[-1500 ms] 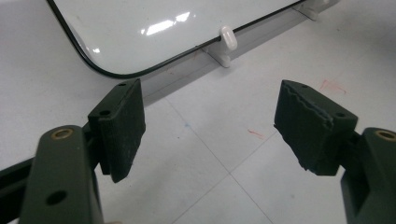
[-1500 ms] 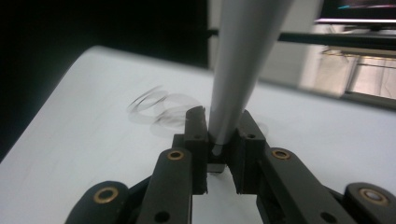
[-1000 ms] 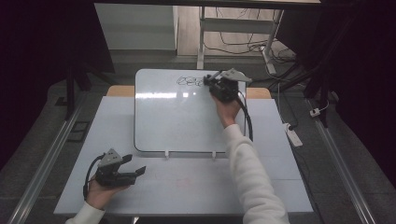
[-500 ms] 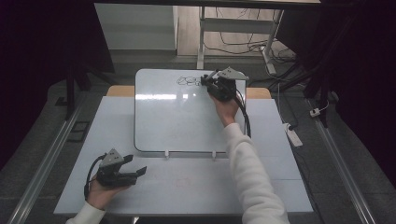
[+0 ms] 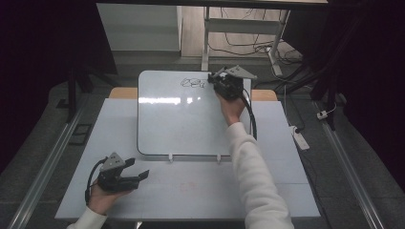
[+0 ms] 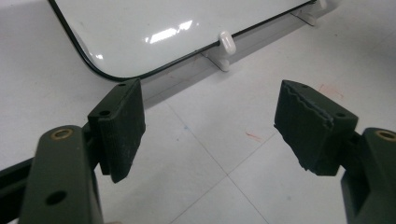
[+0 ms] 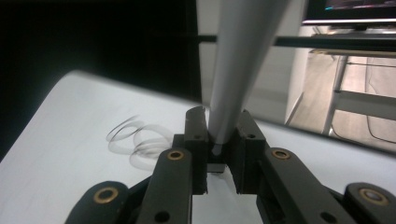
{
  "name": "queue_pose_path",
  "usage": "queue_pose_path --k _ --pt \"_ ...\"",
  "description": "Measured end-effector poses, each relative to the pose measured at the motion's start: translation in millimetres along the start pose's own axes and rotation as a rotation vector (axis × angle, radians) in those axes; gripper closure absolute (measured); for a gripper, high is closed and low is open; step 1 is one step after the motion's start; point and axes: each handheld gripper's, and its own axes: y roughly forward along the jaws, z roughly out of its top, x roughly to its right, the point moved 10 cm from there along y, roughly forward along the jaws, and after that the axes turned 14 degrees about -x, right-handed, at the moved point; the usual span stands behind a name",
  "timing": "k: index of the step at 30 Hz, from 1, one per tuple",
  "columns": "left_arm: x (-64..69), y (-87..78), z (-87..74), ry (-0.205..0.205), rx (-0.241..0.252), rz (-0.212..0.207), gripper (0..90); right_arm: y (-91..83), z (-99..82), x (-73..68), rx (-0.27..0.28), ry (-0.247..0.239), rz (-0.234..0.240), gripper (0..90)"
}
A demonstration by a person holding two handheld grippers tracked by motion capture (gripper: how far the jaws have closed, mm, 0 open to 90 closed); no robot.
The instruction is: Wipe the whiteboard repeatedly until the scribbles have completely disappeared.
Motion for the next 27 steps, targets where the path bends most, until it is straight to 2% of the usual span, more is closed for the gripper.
queue_pose_path --k 1,2,4,7,8,9,12,14,16,17,18,19,21,22,23,24,26,27 --pt "-0.5 0.5 -0.2 0.001 -0.002 -0.001 25.3 2.4 -3.2 -9.1 -0.019 -0.031 0.025 78.5" --pt "-1.2 1.0 -0.5 -0.002 -0.003 0.001 25.3 5.1 -8.1 -21.8 -0.048 -0.113 0.013 78.5" --pt "-1.5 0.6 -1.2 -0.003 -0.003 0.001 25.3 4.7 -6.9 -20.1 -0.051 -0.116 0.009 78.5" --pt "-0.8 -1.6 -1.0 -0.002 0.005 0.005 25.3 -2.8 4.3 6.4 0.016 0.011 -0.040 78.5" --pt "-0.6 -2.1 -0.8 -0.002 0.007 0.004 25.3 -3.9 4.8 9.8 0.025 0.038 -0.030 78.5" --pt "-0.9 -2.1 -0.6 -0.001 0.008 0.004 25.3 -3.4 2.9 7.3 0.019 0.033 -0.026 78.5" --pt "-2.9 -0.2 -0.9 -0.003 0.001 0.002 25.3 2.5 -11.9 -21.5 -0.045 -0.083 0.028 78.6" --pt "-2.9 0.3 -1.2 -0.002 0.000 0.000 25.3 1.8 -13.5 -22.4 -0.048 -0.114 0.011 78.5" --pt "-1.9 -1.0 -1.0 0.001 0.004 0.002 25.2 -2.1 -8.7 -8.1 -0.023 -0.059 -0.024 78.5" --pt "-1.6 -1.6 -0.8 0.001 0.007 0.002 25.2 -3.8 -7.3 -2.7 -0.007 -0.021 -0.022 78.6" --pt "-1.2 -2.3 -0.4 0.002 0.010 0.001 25.2 -3.7 -7.8 -3.4 -0.003 -0.010 -0.018 78.6" --pt "-1.3 -2.5 0.0 0.003 0.012 0.001 25.2 -2.5 -9.9 -8.4 -0.013 -0.027 -0.014 78.5" --pt "-2.0 -1.2 0.1 0.003 0.009 0.002 25.2 2.2 -15.7 -26.3 -0.041 -0.091 0.024 78.5" --pt "-2.1 -0.3 -0.2 0.003 0.004 0.000 25.2 3.6 -16.7 -30.7 -0.046 -0.116 0.022 78.6" --pt "-1.9 0.1 -0.5 0.003 0.002 0.000 25.2 4.2 -15.9 -30.4 -0.043 -0.114 0.018 78.6" --pt "-1.2 -0.1 -0.8 0.004 0.003 0.001 25.1 4.5 -14.3 -27.0 -0.036 -0.093 0.027 78.6" --pt "-0.3 -2.0 -0.6 0.005 0.010 0.003 25.1 1.1 -6.0 -9.9 0.003 -0.039 -0.026 78.6" --pt "-0.1 -2.8 -0.3 0.007 0.012 0.002 25.1 -0.5 -2.8 -4.3 0.015 -0.018 -0.035 78.6"
